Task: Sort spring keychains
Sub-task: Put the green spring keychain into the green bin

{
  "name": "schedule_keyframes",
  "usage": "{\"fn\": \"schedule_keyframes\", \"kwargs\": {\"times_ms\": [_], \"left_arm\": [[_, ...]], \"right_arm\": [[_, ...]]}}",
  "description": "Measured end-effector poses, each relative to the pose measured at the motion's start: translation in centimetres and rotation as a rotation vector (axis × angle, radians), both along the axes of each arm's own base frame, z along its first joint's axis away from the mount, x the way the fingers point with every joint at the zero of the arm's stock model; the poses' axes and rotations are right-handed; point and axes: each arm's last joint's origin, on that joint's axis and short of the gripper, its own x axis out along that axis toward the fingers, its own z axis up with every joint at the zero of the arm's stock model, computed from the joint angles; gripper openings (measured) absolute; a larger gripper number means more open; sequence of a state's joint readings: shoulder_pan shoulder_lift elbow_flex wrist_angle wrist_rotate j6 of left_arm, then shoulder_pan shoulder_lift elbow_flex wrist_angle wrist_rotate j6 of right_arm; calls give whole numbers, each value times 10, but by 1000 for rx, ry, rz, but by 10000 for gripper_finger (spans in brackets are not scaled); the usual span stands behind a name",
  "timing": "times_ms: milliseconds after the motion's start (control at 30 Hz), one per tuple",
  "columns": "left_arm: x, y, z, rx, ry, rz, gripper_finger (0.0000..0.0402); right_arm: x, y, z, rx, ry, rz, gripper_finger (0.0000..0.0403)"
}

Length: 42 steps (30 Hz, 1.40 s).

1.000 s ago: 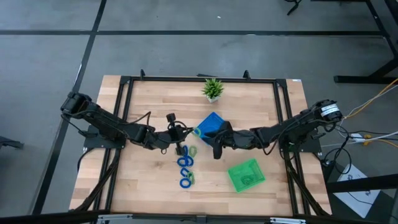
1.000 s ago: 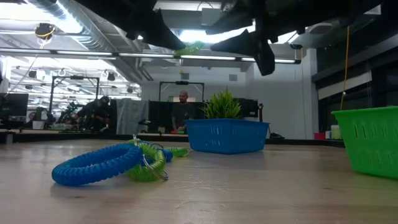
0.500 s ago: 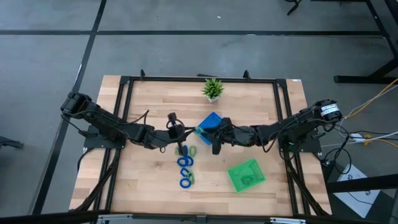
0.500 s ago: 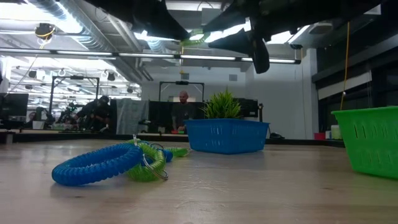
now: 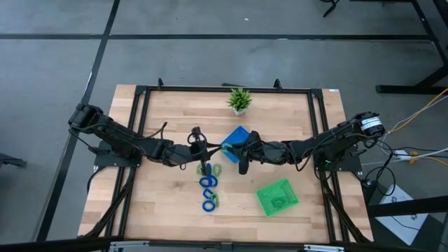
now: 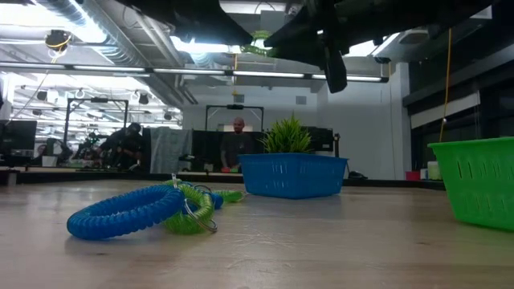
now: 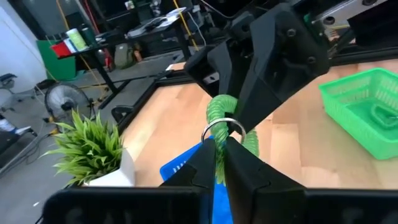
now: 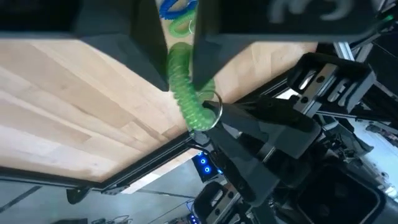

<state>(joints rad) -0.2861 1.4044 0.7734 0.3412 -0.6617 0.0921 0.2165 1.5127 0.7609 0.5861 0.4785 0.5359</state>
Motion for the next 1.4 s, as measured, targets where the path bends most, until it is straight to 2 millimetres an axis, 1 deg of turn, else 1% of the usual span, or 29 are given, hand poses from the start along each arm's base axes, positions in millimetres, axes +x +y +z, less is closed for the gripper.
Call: {"fn": "schedule_keyframes", "kwargs": {"times_ms": [67,133,333,467,567,733,867,1033,1100,1167,1300,1400], "left_arm": [[0,1,0,-1,0,2,32],[1,2,0,-2,0,5,42],[0,1,0,-1,0,3,77],[-1,-2,0,7,-2,18,105],[-3,-5,0,22,-7,57,127],[-6,-13,1,50,-16,115,157],[-9,-19,2,52,-19,102,169],[-11,-21,4,48,-23,88,169],[-12,-20,5,12,-22,53,166],[-14,-15,6,-78,-11,8,162],[-20,6,9,-286,49,-86,151],[-26,17,10,-397,108,-142,144]], "right_arm": [[0,0,0,-22,6,4,29],[0,2,0,-48,13,13,17],[-1,6,0,-70,20,30,27],[-2,11,0,-96,29,50,17],[-5,15,0,-121,46,69,17],[-13,16,9,-129,63,81,17],[-22,18,18,-134,69,96,17],[-38,26,28,-120,101,141,17],[-44,29,32,-103,108,176,17],[-51,33,37,-76,99,201,17],[-63,39,44,-64,102,247,17],[-70,42,45,-38,134,295,17]]}}
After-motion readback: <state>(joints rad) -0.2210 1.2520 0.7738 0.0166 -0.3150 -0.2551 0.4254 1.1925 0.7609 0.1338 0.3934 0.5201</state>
